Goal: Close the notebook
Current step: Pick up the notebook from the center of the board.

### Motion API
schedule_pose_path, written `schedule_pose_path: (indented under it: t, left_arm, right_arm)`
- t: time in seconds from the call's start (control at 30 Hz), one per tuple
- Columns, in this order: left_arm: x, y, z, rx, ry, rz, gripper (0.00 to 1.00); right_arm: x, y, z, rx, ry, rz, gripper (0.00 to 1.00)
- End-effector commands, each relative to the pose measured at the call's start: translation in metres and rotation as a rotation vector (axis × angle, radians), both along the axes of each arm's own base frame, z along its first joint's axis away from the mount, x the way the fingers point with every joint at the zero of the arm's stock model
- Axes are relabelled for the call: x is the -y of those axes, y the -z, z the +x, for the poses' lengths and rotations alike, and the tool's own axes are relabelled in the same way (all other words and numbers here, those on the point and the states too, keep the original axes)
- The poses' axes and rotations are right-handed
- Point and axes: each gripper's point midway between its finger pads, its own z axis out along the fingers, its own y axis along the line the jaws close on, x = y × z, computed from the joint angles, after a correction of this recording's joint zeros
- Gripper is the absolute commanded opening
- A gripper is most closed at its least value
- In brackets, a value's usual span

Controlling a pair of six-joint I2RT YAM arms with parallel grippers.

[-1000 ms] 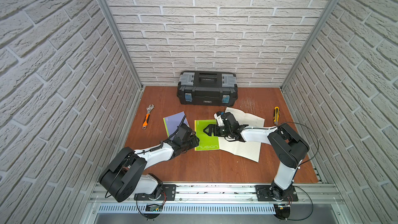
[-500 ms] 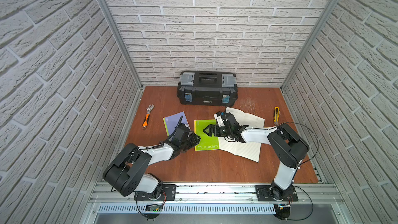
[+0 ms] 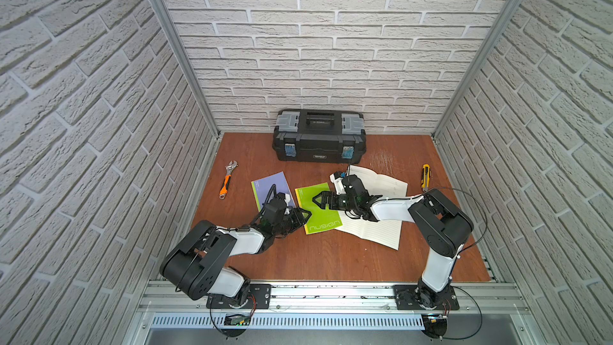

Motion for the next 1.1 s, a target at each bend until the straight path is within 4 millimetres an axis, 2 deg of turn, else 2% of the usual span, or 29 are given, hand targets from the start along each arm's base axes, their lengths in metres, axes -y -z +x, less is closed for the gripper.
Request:
schedule_pose_path:
  t: [0.0, 0.07, 0.13, 0.23, 0.27, 0.33, 0.53, 0.6, 0.7, 0.8, 0.97, 1.07]
  left_arm:
    - [0.016, -0.041, 0.015, 0.159, 0.021, -0.145, 0.53]
    - [0.017, -0.046, 0.019, 0.186, 0.017, -0.163, 0.52]
    - [0.020, -0.049, 0.022, 0.199, 0.021, -0.170, 0.45]
    - [0.027, -0.051, 0.025, 0.209, 0.043, -0.153, 0.15]
    - [0.029, -0.052, 0.025, 0.209, 0.051, -0.144, 0.08]
    - [0.030, -0.053, 0.026, 0.209, 0.058, -0.114, 0.00]
    - [0.030, -0.052, 0.025, 0.201, 0.072, -0.052, 0.00]
    - [0.031, -0.050, 0.025, 0.199, 0.079, -0.047, 0.00]
    - [0.032, -0.049, 0.025, 0.198, 0.082, -0.028, 0.00]
    - [0.032, -0.052, 0.027, 0.209, 0.087, -0.005, 0.00]
    - [0.034, -0.072, 0.034, 0.256, 0.101, 0.030, 0.00]
    - [0.031, -0.086, 0.039, 0.278, 0.103, 0.053, 0.00]
  right_arm:
    - [0.013, 0.050, -0.030, -0.167, -0.001, -0.072, 0.99]
    - [0.014, 0.051, -0.030, -0.168, 0.001, -0.072, 0.99]
    - [0.013, 0.050, -0.030, -0.167, -0.001, -0.072, 0.99]
    - [0.013, 0.049, -0.029, -0.165, -0.002, -0.073, 0.99]
    - [0.013, 0.049, -0.029, -0.165, -0.003, -0.074, 0.99]
    - [0.013, 0.049, -0.029, -0.166, -0.002, -0.075, 0.99]
    - [0.013, 0.048, -0.029, -0.164, -0.005, -0.070, 0.99]
    - [0.010, 0.043, -0.028, -0.148, -0.014, -0.056, 0.99]
    - [0.008, 0.025, -0.025, -0.098, -0.030, -0.034, 0.99]
    - [0.008, -0.002, -0.023, -0.032, -0.036, -0.016, 0.99]
    - [0.013, -0.045, -0.023, 0.045, -0.048, -0.023, 1.00]
    - [0.017, -0.061, -0.024, 0.073, -0.044, -0.029, 1.00]
